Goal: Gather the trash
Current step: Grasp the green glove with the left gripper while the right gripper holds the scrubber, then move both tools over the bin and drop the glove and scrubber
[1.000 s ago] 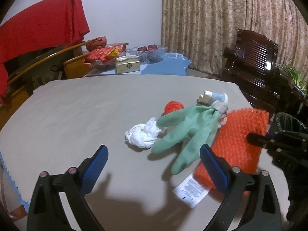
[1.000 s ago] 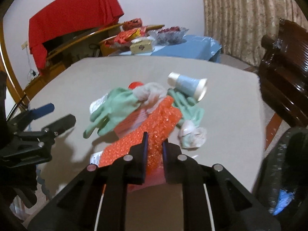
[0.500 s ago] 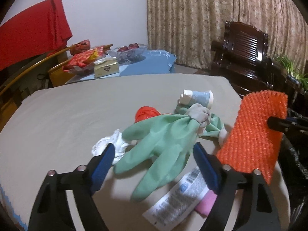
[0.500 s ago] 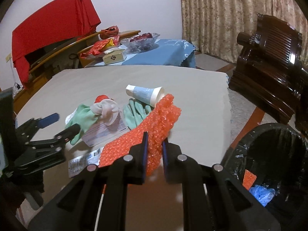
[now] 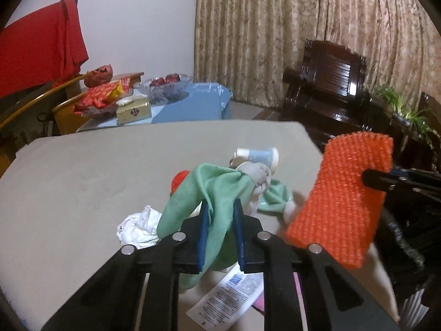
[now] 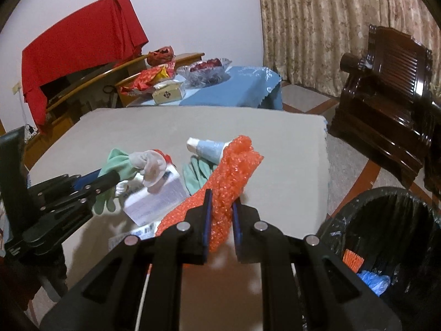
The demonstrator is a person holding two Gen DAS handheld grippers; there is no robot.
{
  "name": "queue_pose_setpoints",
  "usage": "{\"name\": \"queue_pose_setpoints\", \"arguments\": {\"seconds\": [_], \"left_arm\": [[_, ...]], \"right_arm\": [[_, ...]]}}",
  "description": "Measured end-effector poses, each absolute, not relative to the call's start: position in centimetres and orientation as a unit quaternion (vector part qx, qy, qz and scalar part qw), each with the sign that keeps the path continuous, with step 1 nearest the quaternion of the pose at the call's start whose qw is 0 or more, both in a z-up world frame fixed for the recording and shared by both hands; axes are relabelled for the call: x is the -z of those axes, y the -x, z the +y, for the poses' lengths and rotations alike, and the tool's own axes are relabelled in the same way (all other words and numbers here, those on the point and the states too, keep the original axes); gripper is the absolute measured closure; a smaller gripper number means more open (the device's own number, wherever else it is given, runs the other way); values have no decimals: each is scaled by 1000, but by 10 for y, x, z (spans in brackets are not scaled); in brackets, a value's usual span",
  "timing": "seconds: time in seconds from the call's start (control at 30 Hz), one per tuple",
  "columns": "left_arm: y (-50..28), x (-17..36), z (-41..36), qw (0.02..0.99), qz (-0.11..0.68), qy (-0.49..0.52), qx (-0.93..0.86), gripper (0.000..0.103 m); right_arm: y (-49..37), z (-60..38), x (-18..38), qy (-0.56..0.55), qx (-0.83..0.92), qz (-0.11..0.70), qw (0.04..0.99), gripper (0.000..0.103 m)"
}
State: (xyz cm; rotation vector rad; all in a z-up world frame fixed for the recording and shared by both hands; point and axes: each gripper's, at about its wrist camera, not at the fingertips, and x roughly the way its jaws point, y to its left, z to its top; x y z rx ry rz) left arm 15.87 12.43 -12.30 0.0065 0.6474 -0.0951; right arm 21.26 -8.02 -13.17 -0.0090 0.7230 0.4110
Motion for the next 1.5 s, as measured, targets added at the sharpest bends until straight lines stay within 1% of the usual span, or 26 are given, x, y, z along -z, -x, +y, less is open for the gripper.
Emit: {"name": "queue_pose_setpoints", "arguments": {"seconds": [0.33, 0.5, 1.1, 1.5], "left_arm": [[-139, 81, 113, 958, 281, 10, 57, 87], [-135, 70, 95, 958, 278, 3, 72, 87], [-127, 61, 17, 947, 282, 0, 151, 87], [-129, 63, -50, 933, 283, -19, 222, 87]], "right_arm": [[-202, -93, 104, -2, -196, 331, 923, 90], [-192, -110, 93, -6, -183, 322, 929, 90], [-152, -192, 72, -16, -98, 307, 947, 90], [-128, -266, 78, -36, -17, 310, 950, 90]]}}
